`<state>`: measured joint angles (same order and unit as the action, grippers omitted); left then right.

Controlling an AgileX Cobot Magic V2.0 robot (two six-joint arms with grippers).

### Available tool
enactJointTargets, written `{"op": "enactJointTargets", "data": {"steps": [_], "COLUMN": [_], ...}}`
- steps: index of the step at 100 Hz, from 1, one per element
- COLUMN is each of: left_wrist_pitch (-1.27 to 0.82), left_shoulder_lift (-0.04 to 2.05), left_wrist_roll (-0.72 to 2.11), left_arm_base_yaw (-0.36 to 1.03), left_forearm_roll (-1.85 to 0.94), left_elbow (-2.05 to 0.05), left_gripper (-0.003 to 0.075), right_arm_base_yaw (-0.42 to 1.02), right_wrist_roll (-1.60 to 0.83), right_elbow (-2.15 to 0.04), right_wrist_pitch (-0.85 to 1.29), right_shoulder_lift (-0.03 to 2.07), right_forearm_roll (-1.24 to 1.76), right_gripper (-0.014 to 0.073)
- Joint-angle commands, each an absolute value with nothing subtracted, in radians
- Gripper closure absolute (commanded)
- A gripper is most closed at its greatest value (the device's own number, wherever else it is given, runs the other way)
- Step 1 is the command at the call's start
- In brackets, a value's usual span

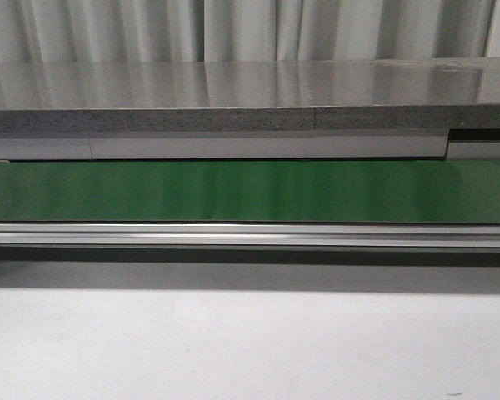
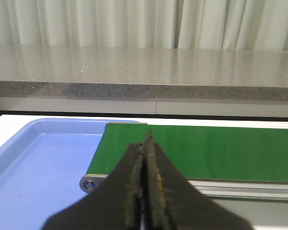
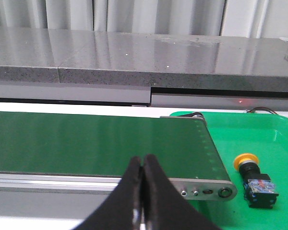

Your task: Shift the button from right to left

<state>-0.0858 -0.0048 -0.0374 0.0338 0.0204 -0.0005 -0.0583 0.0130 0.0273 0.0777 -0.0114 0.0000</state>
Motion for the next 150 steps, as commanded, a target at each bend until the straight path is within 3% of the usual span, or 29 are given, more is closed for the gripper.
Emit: {"op": "enactJointTargets", "data": {"steps": [1, 99, 123, 150], "left_wrist_pitch": [-0.008, -0.008, -0.008, -0.008], "left_shoulder_lift": [-0.036, -0.036, -0.036, -0.036], "left_wrist_roll": [-0.046, -0.046, -0.046, -0.046], "left_arm_base_yaw": [0.043, 0.043, 0.043, 0.043], "left_forearm_roll": [0.021, 0.021, 0.021, 0.021], "left_elbow": [0.043, 0.043, 0.043, 0.043], "left_gripper": [0.0741, 0.0741, 0.0741, 0.0741], "right_arm_base_yaw": [-0.057, -0.056, -0.056, -0.057], "right_wrist_roll": [0.01, 0.01, 0.009, 0.009], "right_elbow": [0.013, 0.001, -0.165, -0.371], "right_wrist_pitch": [-0.013, 0.0, 0.217, 0.282], "right_shoulder_lift": [-0.03, -0.029, 0.003, 0.171], "right_forearm_roll": [-0.006, -0.006, -0.009, -0.071], "right_gripper": [0.0661, 0.0661, 0.0661, 0.0661]}}
